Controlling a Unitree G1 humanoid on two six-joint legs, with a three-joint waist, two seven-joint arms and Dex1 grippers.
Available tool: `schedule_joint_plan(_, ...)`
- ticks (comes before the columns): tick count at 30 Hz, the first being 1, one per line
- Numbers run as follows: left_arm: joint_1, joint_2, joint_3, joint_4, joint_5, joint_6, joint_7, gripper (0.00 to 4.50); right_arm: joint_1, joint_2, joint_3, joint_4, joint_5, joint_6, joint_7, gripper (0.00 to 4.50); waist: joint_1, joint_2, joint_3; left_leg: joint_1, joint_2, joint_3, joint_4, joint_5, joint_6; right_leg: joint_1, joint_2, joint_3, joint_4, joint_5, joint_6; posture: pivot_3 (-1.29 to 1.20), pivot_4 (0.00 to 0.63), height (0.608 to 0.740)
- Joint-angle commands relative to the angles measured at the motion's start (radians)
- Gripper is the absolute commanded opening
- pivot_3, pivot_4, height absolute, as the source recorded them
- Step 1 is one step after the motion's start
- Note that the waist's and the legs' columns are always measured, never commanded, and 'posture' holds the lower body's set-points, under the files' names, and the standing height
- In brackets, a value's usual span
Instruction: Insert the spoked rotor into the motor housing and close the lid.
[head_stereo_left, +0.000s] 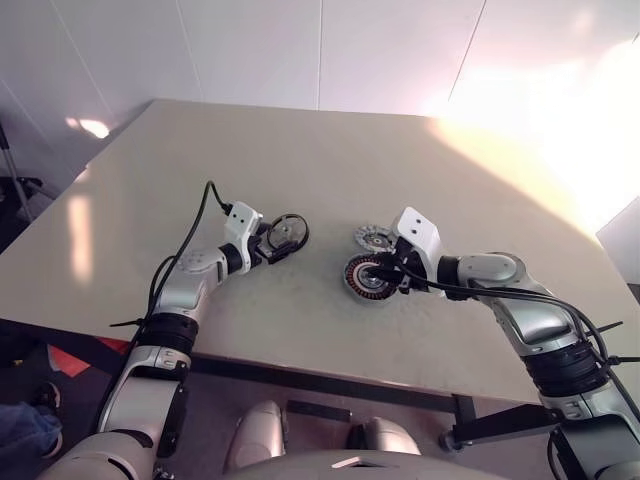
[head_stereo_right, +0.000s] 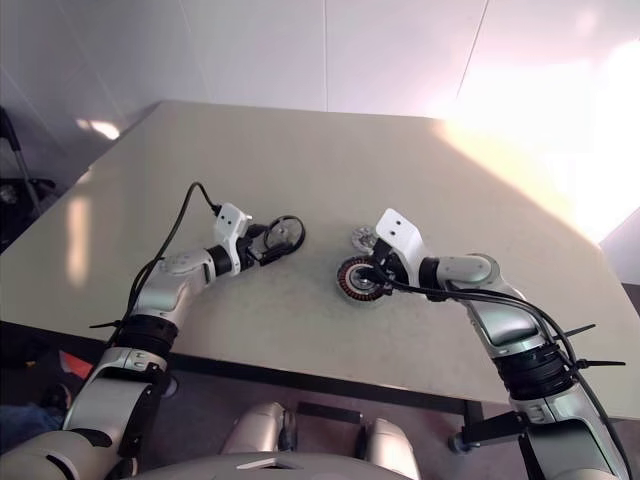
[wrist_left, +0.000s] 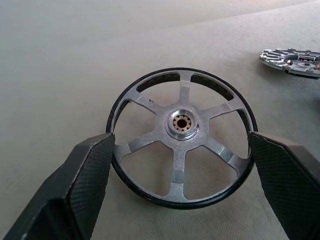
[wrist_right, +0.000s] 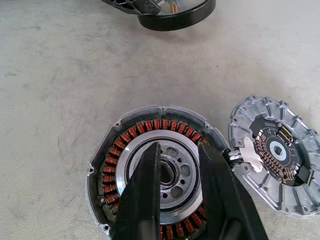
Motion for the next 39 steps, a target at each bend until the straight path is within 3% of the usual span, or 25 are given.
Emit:
schedule_joint_plan(1,-0.023,0.006,0.011,-0.015,-0.002,-0.019,0.002,4.50,-0.016,0.000,-0.014,-0.007,0.007,-0.016,0.003,1.25,0.000,0.000,0.000,0.000,0.000,0.000,0.000,0.000,0.000,0.000,0.000,0.000,0.000,0.000,0.000,0.00,0.000,0.740)
schedule_joint_plan(6,-0.028,0.006,0.012,-0.007,0.000,-0.022,0.003,4.50,-0.024,0.002,-0.020,-0.005,0.018,-0.016,0.010,0.02,0.000,0.000,0.000,0.000,0.000,0.000,0.000,0.000,0.000,0.000,0.000,0.000,0.000,0.000,0.000,0.00,0.000,0.740)
schedule_joint_plan(26,-0.023,0.011,0.022,0.000,-0.002,-0.029,0.014,4.50,0.020,0.023,0.052,0.137,-0.065,-0.066,-0.008,0.02,-0.003,-0.001,-0.001,0.004,0.000,0.000,0.000,0.000,0.000,0.003,0.000,0.000,0.000,0.000,0.000,0.00,0.000,0.740)
schedule_joint_plan(31,-0.024,0.012,0.021,0.002,-0.002,-0.028,0.013,4.50,-0.001,0.016,0.005,0.078,-0.020,-0.048,0.007,0.02,-0.003,-0.001,-0.001,0.009,0.000,0.000,0.000,0.000,-0.001,0.008,0.000,0.000,0.000,0.000,0.000,0.00,0.000,0.740)
schedule_joint_plan(39,-0.029,0.007,0.019,0.010,0.002,-0.029,0.009,4.50,-0.017,-0.006,-0.030,-0.050,0.031,0.000,0.021,0.02,-0.001,-0.001,-0.001,0.002,0.000,0.000,-0.001,0.000,0.000,0.001,0.000,0.000,0.000,0.000,0.000,0.00,0.000,0.740)
